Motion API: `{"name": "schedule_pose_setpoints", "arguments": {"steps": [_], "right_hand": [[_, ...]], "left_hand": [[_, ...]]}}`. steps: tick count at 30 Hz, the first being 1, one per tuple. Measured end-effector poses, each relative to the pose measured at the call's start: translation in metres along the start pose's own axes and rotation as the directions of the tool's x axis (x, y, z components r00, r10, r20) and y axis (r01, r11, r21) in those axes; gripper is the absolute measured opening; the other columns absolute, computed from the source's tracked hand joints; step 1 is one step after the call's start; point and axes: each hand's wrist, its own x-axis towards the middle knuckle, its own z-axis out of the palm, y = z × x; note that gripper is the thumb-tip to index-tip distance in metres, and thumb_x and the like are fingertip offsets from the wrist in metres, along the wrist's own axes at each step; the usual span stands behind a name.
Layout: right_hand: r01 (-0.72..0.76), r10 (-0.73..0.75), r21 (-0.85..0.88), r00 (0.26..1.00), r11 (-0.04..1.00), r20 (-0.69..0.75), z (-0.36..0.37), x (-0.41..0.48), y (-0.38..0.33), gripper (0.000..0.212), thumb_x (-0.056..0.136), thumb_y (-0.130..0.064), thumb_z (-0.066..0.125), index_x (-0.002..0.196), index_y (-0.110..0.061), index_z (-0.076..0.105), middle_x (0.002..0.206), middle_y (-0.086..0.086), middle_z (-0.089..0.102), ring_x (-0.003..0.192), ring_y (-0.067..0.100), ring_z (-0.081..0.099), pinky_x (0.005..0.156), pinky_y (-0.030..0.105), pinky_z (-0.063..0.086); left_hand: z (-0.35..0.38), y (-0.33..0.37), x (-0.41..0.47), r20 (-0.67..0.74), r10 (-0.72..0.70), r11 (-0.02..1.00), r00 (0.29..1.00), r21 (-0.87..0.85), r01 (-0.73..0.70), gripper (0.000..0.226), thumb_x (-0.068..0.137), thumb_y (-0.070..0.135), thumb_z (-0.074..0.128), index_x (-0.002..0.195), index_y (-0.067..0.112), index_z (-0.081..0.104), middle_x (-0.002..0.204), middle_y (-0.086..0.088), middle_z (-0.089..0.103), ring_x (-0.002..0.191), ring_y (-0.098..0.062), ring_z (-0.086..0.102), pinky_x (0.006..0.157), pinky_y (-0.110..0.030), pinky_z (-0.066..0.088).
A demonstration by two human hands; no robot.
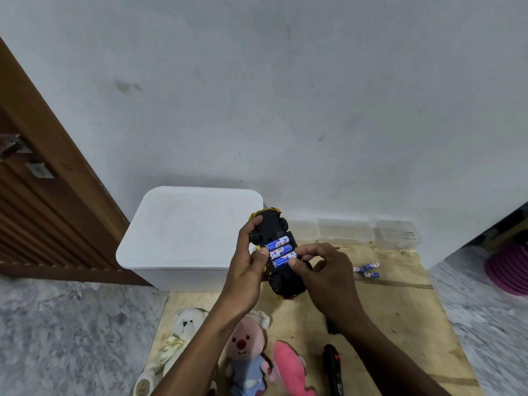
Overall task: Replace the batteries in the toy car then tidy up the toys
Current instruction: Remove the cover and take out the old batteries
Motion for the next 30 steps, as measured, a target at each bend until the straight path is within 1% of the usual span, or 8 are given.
{"name": "schedule_pose_setpoints", "arguments": {"steps": [9, 14, 18, 20, 22, 26, 28, 30], "right_hand": [[-0.013, 0.012, 0.098, 1.0, 0.995, 0.011, -0.006, -0.004, -0.013, 0.019, 0.077, -0.022, 0.083, 0.09, -0.031, 0.072, 0.084, -0.011, 0.072, 0.049, 0.002, 0.053, 0.055, 0.023, 0.044], [-0.019, 0.012, 0.159, 0.999, 0.987, 0.042, -0.008, -0.005, -0.018, 0.016, 0.076, -0.023, 0.085, 0.079, -0.028, 0.071, 0.083, -0.01, 0.074, 0.062, 0.007, 0.063, 0.057, 0.025, 0.048], [-0.018, 0.008, 0.271, 0.999, 0.962, 0.036, -0.012, -0.002, -0.027, 0.015, 0.077, -0.011, 0.084, 0.08, -0.017, 0.071, 0.076, -0.003, 0.073, 0.055, 0.003, 0.06, 0.053, 0.018, 0.047], [-0.035, 0.027, 0.39, 0.999, 0.92, 0.024, -0.019, 0.003, -0.032, 0.014, 0.077, -0.005, 0.082, 0.084, -0.01, 0.071, 0.072, 0.001, 0.072, 0.059, 0.006, 0.062, 0.054, 0.018, 0.049], [-0.089, 0.082, 0.519, 0.996, 0.85, 0.035, -0.026, 0.008, -0.034, 0.014, 0.078, -0.004, 0.081, 0.088, -0.009, 0.072, 0.073, 0.003, 0.07, 0.067, 0.014, 0.065, 0.057, 0.023, 0.054], [-0.263, 0.2, 0.71, 0.964, 0.654, 0.173, -0.038, 0.019, -0.041, 0.008, 0.09, -0.001, 0.065, 0.096, -0.006, 0.067, 0.078, 0.009, 0.072, 0.086, 0.029, 0.075, 0.076, 0.038, 0.061], [-0.351, 0.265, 0.758, 0.934, 0.55, 0.24, -0.039, 0.023, -0.044, 0.015, 0.094, 0.002, 0.054, 0.1, -0.006, 0.065, 0.07, 0.004, 0.069, 0.076, 0.027, 0.073, 0.071, 0.037, 0.062], [-0.407, 0.291, 0.777, 0.91, 0.481, 0.296, -0.036, 0.026, -0.045, 0.022, 0.093, 0.004, 0.046, 0.101, -0.006, 0.063, 0.067, 0.002, 0.059, 0.059, 0.018, 0.061, 0.056, 0.031, 0.056]], "left_hand": [[-0.002, -0.001, 0.003, 0.006, -0.01, 0.999, 1.0, -0.045, 0.01, 0.05, 0.107, -0.001, 0.038, 0.142, 0.035, 0.038, 0.114, 0.04, 0.061, 0.097, -0.003, 0.072, 0.069, -0.024, 0.059], [-0.007, -0.005, 0.005, 0.034, -0.059, 0.994, 0.998, -0.088, 0.062, 0.052, 0.106, -0.002, 0.04, 0.14, 0.036, 0.044, 0.117, 0.038, 0.062, 0.099, -0.004, 0.072, 0.073, -0.031, 0.061], [-0.006, -0.009, 0.006, 0.037, -0.069, 0.987, 0.997, -0.145, 0.073, 0.047, 0.099, 0.012, 0.049, 0.137, 0.04, 0.049, 0.132, 0.025, 0.06, 0.113, -0.01, 0.068, 0.081, -0.042, 0.057], [-0.006, -0.009, 0.007, 0.041, -0.068, 0.982, 0.997, -0.175, 0.074, 0.05, 0.091, 0.019, 0.049, 0.134, 0.043, 0.053, 0.139, 0.017, 0.057, 0.12, -0.013, 0.063, 0.077, -0.038, 0.058], [-0.007, -0.009, 0.007, 0.056, -0.076, 0.974, 0.996, -0.208, 0.086, 0.049, 0.089, 0.02, 0.049, 0.131, 0.044, 0.055, 0.139, 0.015, 0.056, 0.116, -0.01, 0.064, 0.068, -0.033, 0.058], [-0.008, -0.01, 0.009, 0.071, -0.071, 0.969, 0.995, -0.232, 0.085, 0.05, 0.087, 0.02, 0.049, 0.131, 0.043, 0.056, 0.139, 0.012, 0.057, 0.111, -0.007, 0.064, 0.066, -0.031, 0.057], [-0.008, -0.01, 0.009, 0.073, -0.077, 0.968, 0.994, -0.235, 0.092, 0.05, 0.086, 0.021, 0.05, 0.131, 0.043, 0.056, 0.138, 0.01, 0.057, 0.109, -0.007, 0.064, 0.066, -0.032, 0.058], [-0.007, -0.009, 0.009, 0.079, -0.081, 0.967, 0.994, -0.233, 0.097, 0.05, 0.085, 0.021, 0.05, 0.13, 0.044, 0.056, 0.136, 0.01, 0.058, 0.107, -0.007, 0.064, 0.066, -0.032, 0.057]]}}
